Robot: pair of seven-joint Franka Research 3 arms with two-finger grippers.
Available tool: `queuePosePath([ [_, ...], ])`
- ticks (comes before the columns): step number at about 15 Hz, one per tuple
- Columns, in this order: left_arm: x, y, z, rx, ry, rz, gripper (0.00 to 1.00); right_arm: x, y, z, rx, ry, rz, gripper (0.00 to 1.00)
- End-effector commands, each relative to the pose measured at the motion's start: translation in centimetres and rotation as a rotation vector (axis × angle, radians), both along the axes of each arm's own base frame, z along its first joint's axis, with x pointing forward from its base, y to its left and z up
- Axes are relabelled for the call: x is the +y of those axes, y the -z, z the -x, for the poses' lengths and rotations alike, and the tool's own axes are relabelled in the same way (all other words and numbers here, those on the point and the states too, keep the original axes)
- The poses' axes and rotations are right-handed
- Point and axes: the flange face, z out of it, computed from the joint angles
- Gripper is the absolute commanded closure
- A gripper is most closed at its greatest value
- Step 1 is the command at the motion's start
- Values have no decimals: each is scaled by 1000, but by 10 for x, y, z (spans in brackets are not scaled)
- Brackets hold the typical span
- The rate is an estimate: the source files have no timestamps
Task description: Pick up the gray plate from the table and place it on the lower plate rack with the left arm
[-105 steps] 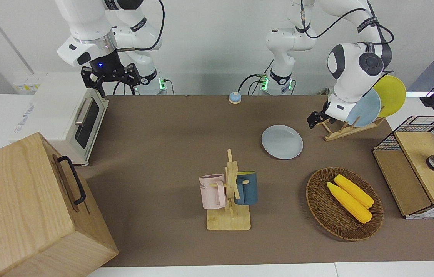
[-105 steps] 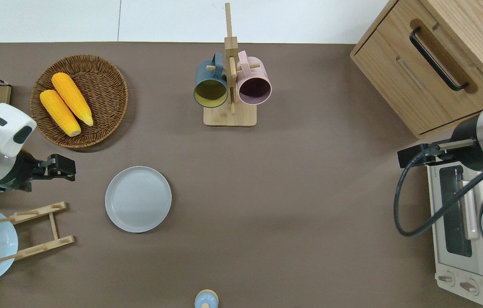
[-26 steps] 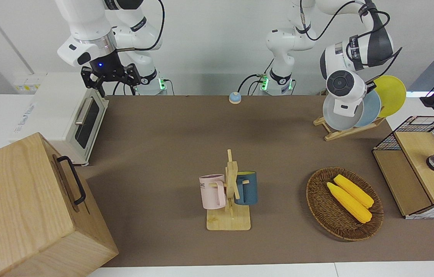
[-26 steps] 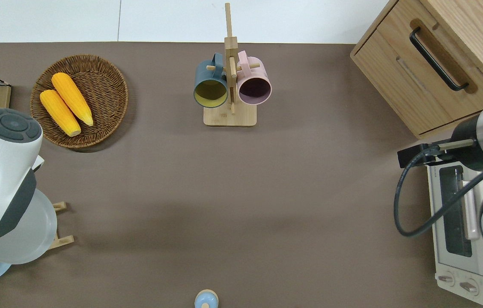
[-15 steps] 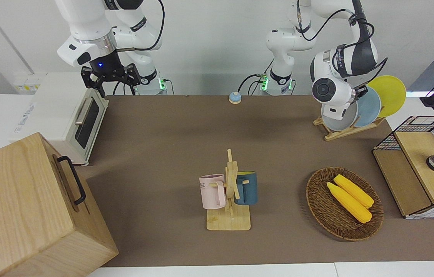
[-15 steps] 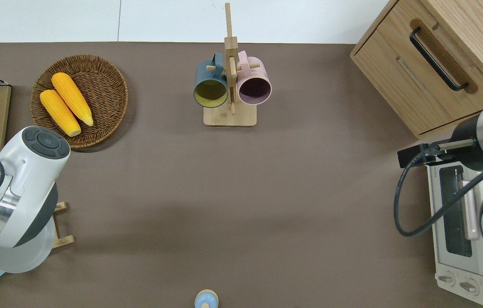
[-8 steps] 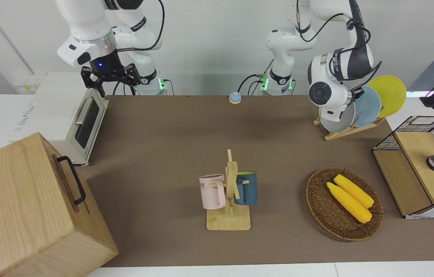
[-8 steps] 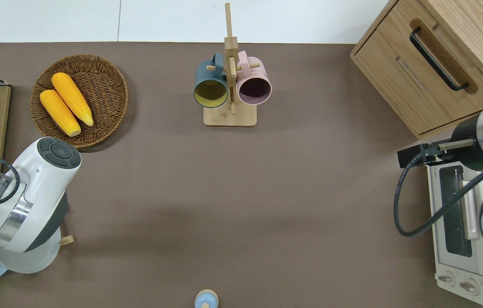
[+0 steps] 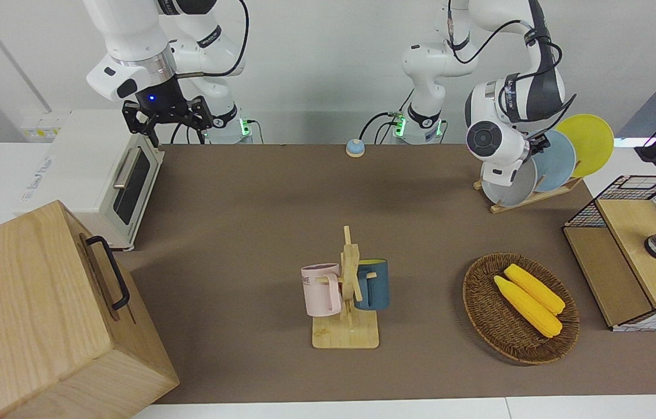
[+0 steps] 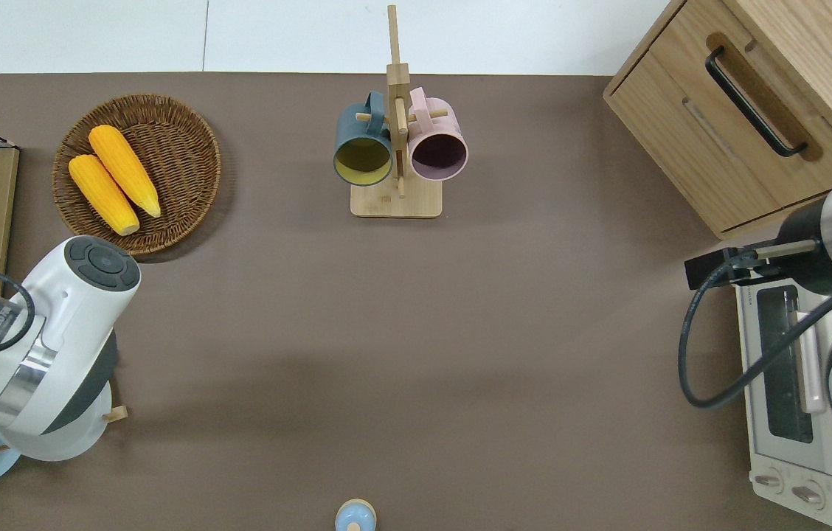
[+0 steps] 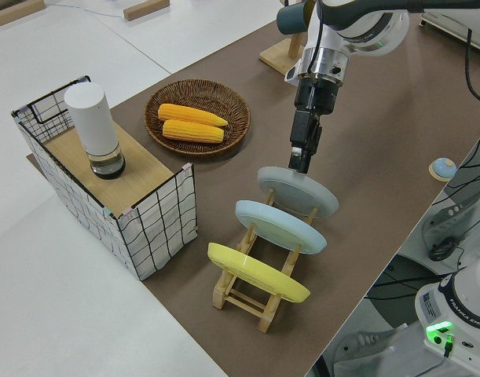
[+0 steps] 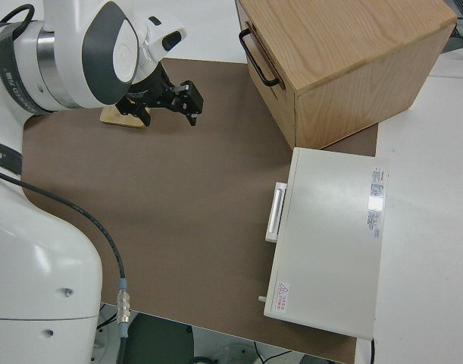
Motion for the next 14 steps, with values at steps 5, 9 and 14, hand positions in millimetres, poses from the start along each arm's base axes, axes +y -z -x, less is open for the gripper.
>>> queuePosePath([
  [5, -44, -68, -26, -175, -131, 328, 46, -1, -4, 2, 2, 14, 3, 17],
  [9, -41, -91, -40, -247, -195, 584, 40, -1, -5, 2, 1, 14, 2, 17],
  [14, -27, -158, -63, -389, -259, 767, 17, -1, -5, 2, 1, 14, 2, 17],
])
